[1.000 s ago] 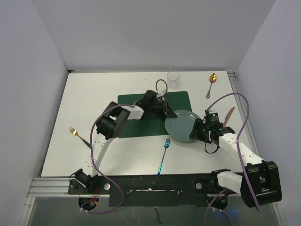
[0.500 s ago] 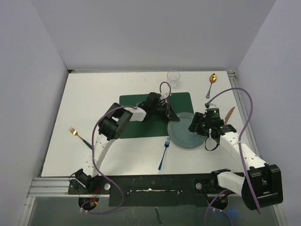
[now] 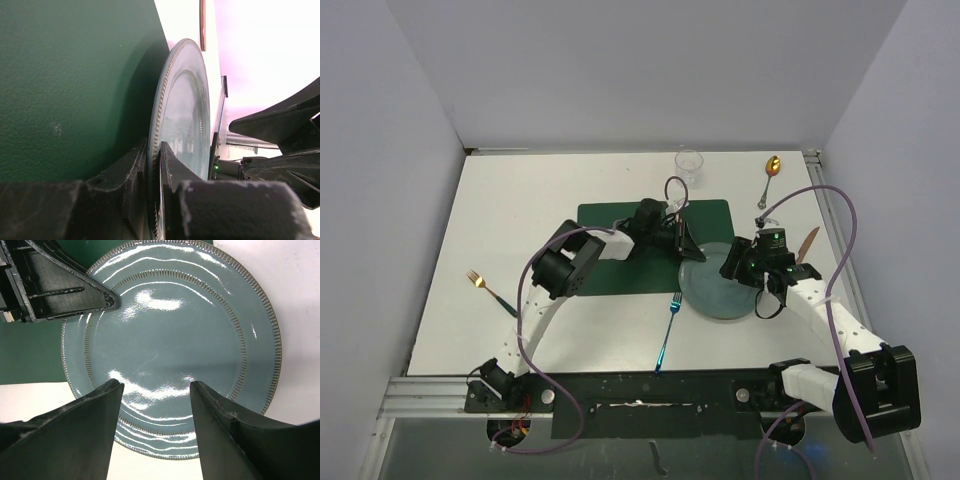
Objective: Set the dinner table for one person
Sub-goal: Place the plate at the center of the board.
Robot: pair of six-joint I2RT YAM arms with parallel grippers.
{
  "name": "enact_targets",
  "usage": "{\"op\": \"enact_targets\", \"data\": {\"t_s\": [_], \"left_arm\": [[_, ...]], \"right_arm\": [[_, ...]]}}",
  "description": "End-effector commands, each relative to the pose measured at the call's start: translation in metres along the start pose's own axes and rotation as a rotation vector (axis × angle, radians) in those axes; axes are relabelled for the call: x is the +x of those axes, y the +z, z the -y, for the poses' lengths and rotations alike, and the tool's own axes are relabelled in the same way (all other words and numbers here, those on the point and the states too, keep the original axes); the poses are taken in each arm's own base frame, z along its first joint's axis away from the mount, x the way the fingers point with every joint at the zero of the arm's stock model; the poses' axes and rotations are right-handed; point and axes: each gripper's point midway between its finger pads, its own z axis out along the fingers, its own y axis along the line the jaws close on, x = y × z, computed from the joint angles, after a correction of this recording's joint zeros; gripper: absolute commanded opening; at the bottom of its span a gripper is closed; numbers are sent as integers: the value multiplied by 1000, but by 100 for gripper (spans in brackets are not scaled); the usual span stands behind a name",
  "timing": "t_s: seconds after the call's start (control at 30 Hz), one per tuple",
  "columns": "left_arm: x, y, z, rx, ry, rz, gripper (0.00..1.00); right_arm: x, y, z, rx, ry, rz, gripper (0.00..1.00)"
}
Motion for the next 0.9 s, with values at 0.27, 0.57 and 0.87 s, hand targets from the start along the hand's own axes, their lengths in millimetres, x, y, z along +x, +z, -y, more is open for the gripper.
{"op": "enact_targets", "data": {"t_s": [0.27,0.57,0.87], "left_arm": [[-10,15,12,47,6,-15,0],[0,33,36,92,25,-40,0],[-7,32,75,142,73,-19,0]], "right_arm": [[-32,-14,-13,-31,-4,110,57],[-34,-20,-8,-9,-1,125,56],[-32,-21,-3,6,1,128,55]]}}
